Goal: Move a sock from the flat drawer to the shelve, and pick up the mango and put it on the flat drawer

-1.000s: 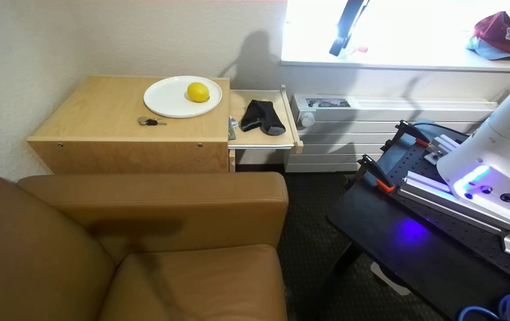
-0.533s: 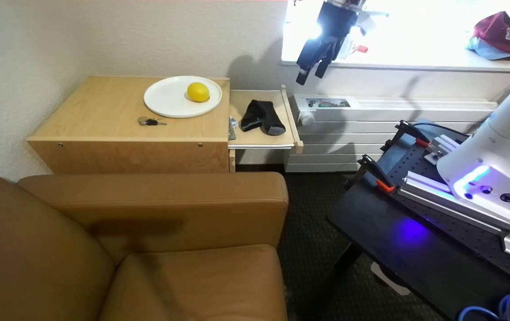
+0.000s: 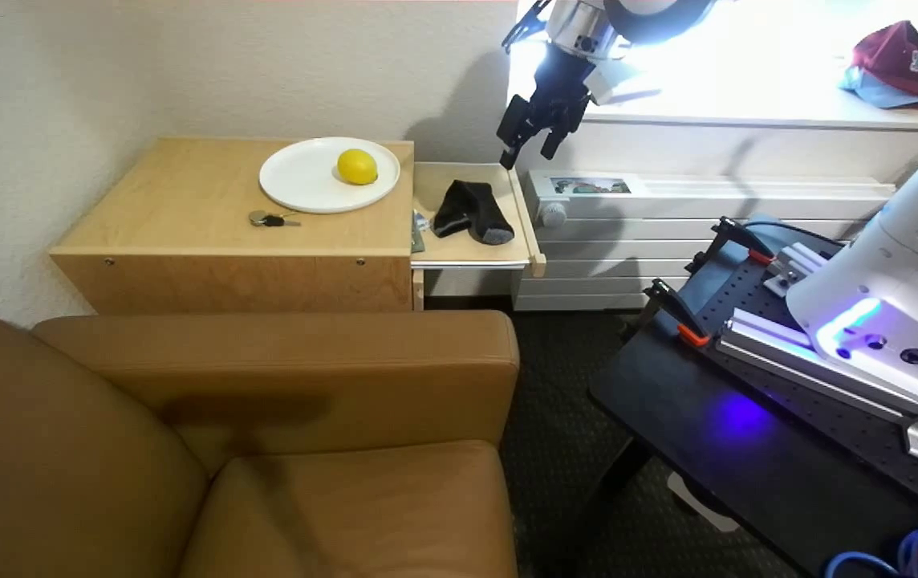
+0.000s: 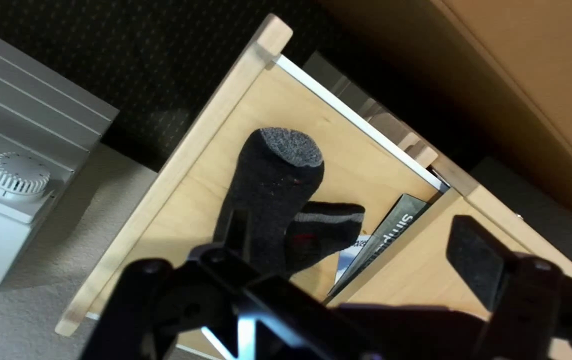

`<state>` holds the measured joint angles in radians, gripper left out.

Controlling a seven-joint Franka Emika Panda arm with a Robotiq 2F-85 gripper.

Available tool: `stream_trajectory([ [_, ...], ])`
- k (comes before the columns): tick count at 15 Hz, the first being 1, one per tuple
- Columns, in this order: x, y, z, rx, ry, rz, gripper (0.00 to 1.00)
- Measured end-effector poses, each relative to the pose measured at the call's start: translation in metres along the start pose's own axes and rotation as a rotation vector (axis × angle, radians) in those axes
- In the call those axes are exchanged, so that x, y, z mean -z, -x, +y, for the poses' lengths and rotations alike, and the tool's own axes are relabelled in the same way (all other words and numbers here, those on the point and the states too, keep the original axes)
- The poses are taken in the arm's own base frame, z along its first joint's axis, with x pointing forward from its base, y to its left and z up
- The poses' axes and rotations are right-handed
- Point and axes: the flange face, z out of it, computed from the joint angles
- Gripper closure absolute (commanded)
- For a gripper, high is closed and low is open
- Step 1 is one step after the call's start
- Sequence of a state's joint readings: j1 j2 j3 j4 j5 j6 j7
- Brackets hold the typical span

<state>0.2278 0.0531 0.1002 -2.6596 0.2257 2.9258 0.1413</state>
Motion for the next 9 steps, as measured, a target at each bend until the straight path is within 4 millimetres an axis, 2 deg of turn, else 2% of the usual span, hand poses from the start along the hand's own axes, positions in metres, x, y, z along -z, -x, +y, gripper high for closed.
stream_trajectory([
  [2,-0.002,0.000,0.000,0.016,0.016,-0.009,0.00],
  [5,-0.030,-0.003,0.016,-0.029,0.099,-0.020,0.00],
  [7,-0.054,-0.017,0.021,-0.103,0.117,-0.015,0.00],
  [9,-0.073,-0.033,0.014,-0.161,0.104,0.006,0.00],
])
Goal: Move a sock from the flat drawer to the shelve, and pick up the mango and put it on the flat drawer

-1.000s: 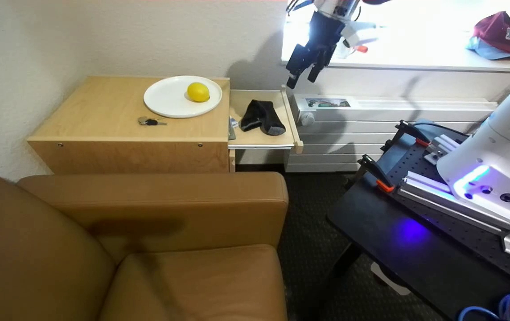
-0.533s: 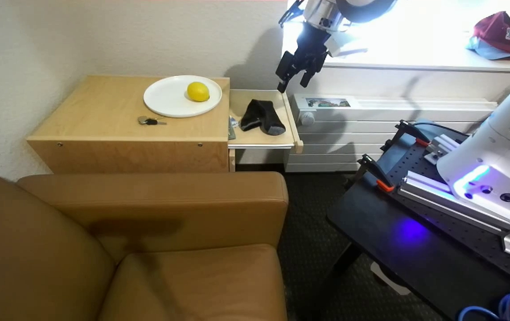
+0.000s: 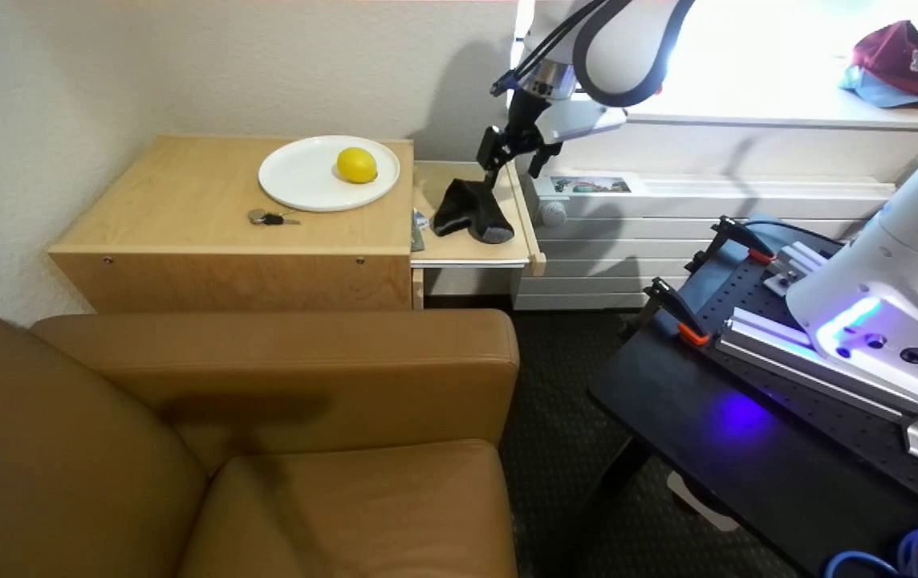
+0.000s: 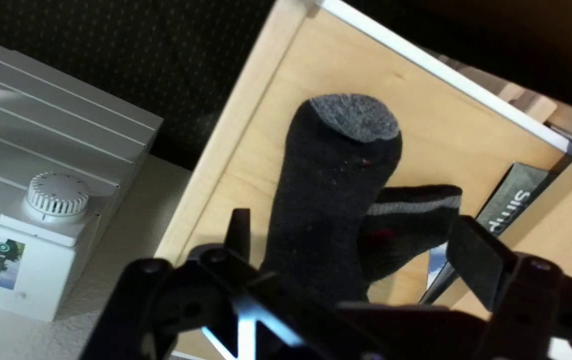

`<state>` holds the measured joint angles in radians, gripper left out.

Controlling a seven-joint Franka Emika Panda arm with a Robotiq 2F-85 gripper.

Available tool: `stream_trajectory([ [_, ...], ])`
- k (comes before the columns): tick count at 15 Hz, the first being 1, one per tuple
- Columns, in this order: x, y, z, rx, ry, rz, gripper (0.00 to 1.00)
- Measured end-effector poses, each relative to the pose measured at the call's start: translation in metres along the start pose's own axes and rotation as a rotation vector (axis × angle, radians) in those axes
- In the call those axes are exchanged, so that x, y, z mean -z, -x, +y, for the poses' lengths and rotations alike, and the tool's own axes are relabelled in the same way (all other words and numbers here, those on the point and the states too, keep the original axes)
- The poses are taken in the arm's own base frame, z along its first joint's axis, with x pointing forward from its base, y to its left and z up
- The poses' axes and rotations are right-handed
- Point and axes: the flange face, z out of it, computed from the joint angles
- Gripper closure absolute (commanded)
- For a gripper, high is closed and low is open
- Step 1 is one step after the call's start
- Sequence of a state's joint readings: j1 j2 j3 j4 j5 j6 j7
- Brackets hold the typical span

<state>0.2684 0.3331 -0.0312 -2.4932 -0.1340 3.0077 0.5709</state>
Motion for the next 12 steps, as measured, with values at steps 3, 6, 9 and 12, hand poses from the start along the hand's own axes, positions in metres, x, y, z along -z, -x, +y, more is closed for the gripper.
stream_trajectory([
  [3,-0.021,-0.024,-0.016,-0.106,-0.029,0.057,0.00],
  [6,-0.042,-0.044,-0.018,-0.185,0.013,0.129,0.00],
  [9,-0.057,-0.049,-0.022,-0.192,0.044,0.153,0.00],
  [12,-0.059,-0.050,-0.021,-0.204,0.047,0.150,0.00],
])
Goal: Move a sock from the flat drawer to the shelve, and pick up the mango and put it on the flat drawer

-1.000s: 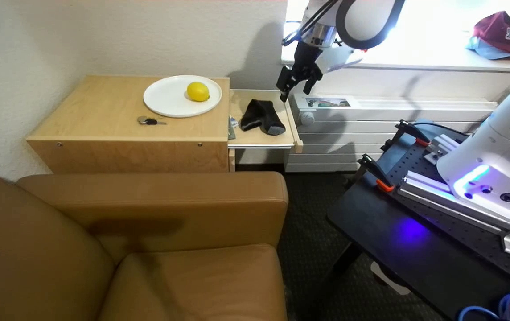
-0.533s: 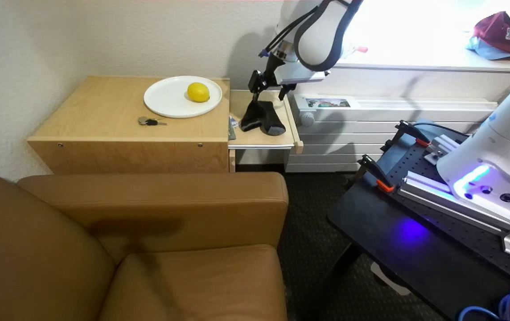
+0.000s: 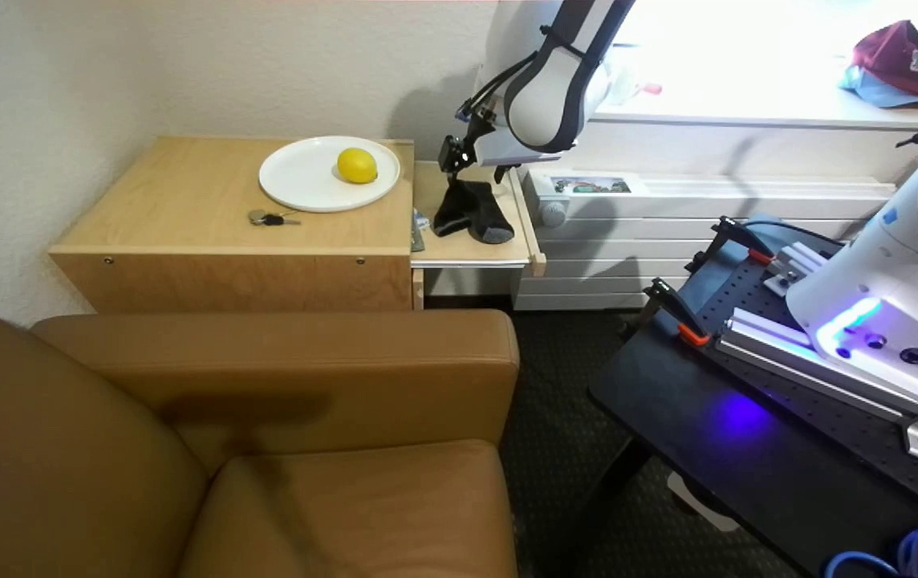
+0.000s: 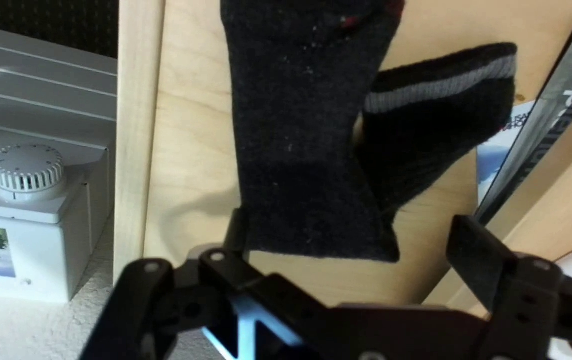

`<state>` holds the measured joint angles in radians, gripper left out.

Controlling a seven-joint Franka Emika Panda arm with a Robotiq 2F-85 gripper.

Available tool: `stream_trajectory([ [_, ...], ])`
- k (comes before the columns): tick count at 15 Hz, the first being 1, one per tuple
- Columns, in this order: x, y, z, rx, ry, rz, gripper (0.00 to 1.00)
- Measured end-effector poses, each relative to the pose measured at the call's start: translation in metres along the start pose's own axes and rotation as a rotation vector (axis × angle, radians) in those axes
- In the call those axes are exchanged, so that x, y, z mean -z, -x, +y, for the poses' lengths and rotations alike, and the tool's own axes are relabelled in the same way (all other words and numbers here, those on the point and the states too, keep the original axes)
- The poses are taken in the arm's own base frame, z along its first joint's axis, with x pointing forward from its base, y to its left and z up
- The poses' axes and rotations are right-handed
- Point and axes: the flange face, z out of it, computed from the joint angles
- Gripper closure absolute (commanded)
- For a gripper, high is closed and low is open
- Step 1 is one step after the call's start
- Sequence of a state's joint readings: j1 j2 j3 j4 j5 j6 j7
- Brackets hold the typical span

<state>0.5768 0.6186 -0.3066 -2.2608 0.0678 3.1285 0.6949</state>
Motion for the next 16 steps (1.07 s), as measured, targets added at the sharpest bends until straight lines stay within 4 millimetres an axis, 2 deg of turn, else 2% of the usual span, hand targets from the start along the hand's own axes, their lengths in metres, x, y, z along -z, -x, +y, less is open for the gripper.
stream_trajectory([
  [2,-0.008,0.001,0.004,-0.024,0.017,-0.015,0.00],
  [7,-0.044,0.005,0.012,-0.047,0.064,-0.035,0.00],
  [9,-0.049,0.005,0.012,-0.046,0.069,-0.035,0.00],
  [10,-0.049,0.004,0.011,-0.046,0.068,-0.034,0.25],
  [11,-0.049,0.005,0.011,-0.047,0.067,-0.035,0.26],
  [16,-0.052,0.007,0.009,-0.068,0.052,-0.054,0.61],
])
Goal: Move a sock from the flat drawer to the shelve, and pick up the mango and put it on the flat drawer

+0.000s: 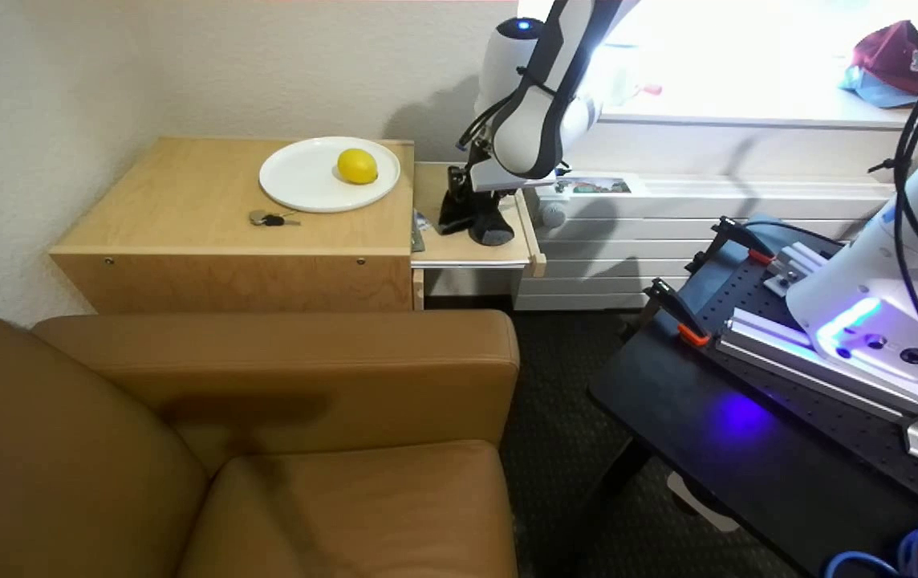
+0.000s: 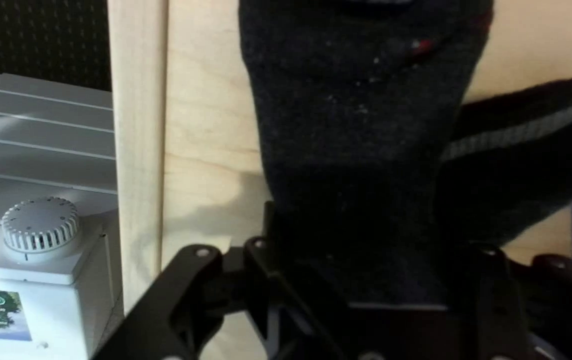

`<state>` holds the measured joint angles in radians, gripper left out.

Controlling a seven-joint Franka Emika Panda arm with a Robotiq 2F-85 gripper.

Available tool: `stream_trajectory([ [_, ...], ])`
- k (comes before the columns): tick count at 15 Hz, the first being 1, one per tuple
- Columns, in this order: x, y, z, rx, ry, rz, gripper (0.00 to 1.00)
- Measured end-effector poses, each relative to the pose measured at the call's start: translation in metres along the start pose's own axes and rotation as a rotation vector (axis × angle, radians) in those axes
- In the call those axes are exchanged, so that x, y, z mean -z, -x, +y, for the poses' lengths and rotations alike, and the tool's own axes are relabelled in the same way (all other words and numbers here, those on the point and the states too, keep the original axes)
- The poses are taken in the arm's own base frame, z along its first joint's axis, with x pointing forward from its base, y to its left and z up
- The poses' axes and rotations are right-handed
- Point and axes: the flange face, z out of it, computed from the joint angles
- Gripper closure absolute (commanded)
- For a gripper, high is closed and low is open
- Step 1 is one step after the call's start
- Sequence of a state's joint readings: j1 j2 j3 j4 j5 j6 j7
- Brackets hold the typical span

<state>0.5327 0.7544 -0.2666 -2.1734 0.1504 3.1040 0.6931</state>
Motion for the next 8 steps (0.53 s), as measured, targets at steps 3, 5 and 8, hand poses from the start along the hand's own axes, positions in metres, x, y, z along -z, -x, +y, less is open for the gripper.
stream_trajectory([
  [3,0.000,-0.003,0.000,-0.011,-0.011,-0.006,0.81],
  [5,0.000,-0.006,0.000,-0.018,-0.017,-0.006,0.95],
  [8,0.001,-0.012,0.002,-0.029,-0.020,-0.003,0.99],
])
